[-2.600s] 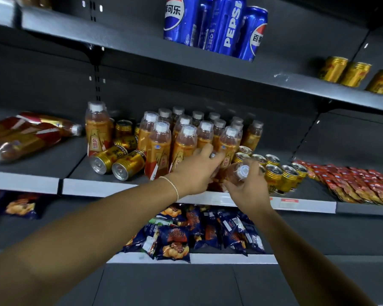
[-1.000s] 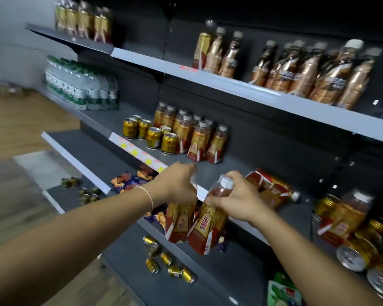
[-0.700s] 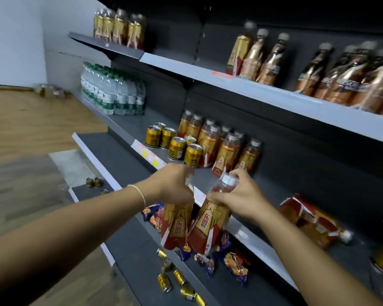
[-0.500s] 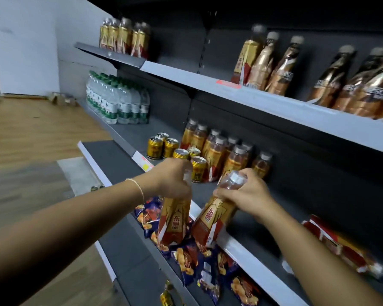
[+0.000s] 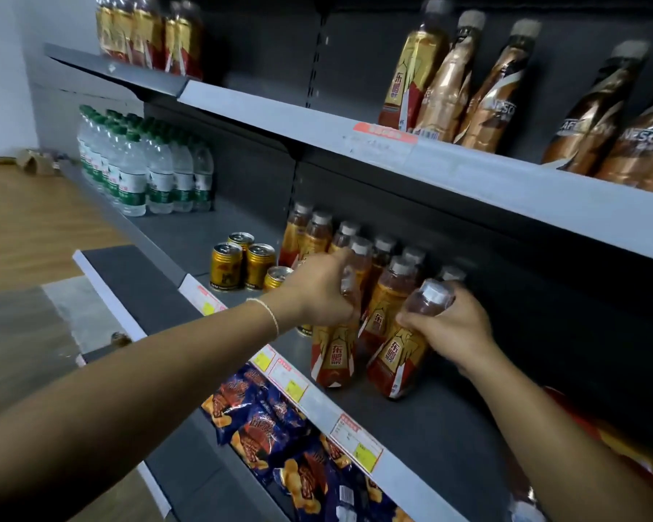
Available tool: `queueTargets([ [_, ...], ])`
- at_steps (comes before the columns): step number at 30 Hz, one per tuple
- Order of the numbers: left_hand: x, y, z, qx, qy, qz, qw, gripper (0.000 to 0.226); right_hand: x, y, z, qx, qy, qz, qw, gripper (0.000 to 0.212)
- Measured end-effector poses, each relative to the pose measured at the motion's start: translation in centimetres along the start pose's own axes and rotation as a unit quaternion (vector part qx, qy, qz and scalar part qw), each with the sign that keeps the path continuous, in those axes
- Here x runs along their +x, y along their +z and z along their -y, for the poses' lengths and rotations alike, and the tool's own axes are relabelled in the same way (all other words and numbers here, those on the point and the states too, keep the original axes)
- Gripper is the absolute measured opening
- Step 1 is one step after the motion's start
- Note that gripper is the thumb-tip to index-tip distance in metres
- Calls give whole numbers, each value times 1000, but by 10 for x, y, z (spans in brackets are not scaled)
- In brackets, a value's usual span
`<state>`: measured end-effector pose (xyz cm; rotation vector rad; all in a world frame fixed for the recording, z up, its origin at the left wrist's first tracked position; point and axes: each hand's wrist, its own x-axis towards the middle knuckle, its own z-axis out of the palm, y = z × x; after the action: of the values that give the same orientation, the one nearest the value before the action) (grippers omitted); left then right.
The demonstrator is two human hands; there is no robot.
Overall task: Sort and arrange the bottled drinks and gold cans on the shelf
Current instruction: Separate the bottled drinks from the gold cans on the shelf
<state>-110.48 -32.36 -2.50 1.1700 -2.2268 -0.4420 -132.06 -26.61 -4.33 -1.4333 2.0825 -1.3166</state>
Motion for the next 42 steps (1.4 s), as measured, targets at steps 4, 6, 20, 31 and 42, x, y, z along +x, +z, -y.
queueTargets([
  [4, 32, 17, 10, 18, 36, 18, 999, 75, 11, 9, -9, -82, 2, -48, 996, 51],
  [6, 49, 21, 16, 13, 50, 34, 998, 74, 17, 14, -14, -101, 21, -53, 993, 40],
  [20, 100, 33, 38, 36, 148, 96, 984, 64, 38, 41, -16, -263, 39, -106, 958, 36],
  [31, 89, 42, 54, -13, 161, 78, 984, 82, 3, 59, -23, -140, 112, -219, 959, 74],
  [42, 84, 24, 67, -41, 185, 138, 972, 89, 0, 62, 12, -144, 147, -258, 944, 61],
])
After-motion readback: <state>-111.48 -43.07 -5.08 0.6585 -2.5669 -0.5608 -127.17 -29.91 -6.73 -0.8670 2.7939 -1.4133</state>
